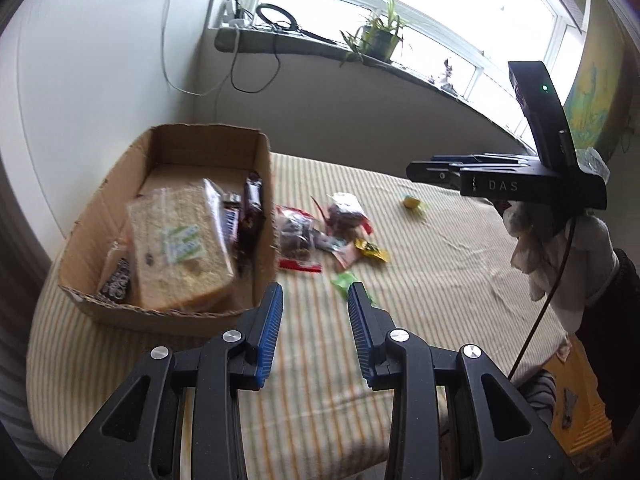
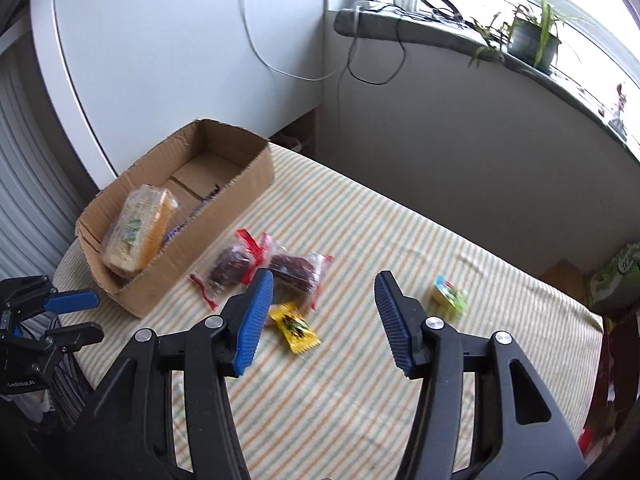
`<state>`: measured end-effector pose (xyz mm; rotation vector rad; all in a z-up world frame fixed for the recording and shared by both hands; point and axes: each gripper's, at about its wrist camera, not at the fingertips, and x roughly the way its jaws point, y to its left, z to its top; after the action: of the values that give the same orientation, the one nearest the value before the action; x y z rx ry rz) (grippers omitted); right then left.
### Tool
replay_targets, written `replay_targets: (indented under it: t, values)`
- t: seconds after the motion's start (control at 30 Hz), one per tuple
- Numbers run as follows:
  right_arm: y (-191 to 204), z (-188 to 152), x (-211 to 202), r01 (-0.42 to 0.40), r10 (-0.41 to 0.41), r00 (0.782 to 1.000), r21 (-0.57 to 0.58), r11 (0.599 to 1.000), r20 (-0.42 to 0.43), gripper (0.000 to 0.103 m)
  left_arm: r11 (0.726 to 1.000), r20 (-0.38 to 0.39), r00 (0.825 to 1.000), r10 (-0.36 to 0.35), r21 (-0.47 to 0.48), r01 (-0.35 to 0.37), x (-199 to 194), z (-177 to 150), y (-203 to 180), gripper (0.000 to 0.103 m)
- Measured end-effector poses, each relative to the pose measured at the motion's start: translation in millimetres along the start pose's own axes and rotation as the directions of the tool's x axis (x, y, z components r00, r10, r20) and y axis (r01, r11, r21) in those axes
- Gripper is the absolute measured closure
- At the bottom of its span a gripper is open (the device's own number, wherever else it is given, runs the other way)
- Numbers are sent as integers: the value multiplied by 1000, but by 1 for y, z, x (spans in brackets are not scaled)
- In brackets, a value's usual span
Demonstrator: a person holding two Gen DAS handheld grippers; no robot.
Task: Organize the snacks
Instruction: 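Move the right tool to the green jelly pouch while the left tool approaches the clear candy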
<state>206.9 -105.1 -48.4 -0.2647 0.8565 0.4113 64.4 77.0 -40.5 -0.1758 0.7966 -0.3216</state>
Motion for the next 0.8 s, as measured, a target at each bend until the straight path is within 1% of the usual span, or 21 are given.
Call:
replay_targets:
  t: [0.1, 0.23, 0.3, 0.33, 0.47, 0.53, 0.7, 0.8]
  values:
    - [-32, -13, -1, 33, -31, 999, 70, 997, -28, 47, 999, -44, 999, -31, 37, 33, 12, -8, -16, 71]
    - [-74, -28, 1, 74, -65, 996, 170, 983, -59, 47, 996, -96, 994, -50, 66, 56, 28, -14, -28, 71]
    - [-93, -34, 5, 94, -80, 994, 217, 972, -75, 47, 996, -117, 992, -56, 66, 64, 34, -16, -31, 64]
    - [-102, -35, 7, 94, -76, 994, 247, 965, -83, 47, 995, -125, 990, -65, 65, 73, 37, -17, -32, 61]
    - [-132, -38, 24, 57, -23, 995, 369, 928, -97, 47, 991, -153, 986, -67, 105, 83, 48, -20, -40, 61]
    - [-137, -38, 32, 37, -2, 996, 386, 922, -90, 47, 989, -167, 984, -62, 122, 84, 54, -21, -42, 61]
    - [-136, -28, 59, 42, 7, 991, 365, 930, -131, 47, 987, -194, 979, -56, 134, 83, 62, -22, -42, 61]
    - [-139, -22, 75, 26, 37, 988, 397, 917, -149, 47, 985, -200, 978, -56, 146, 87, 66, -22, -43, 61]
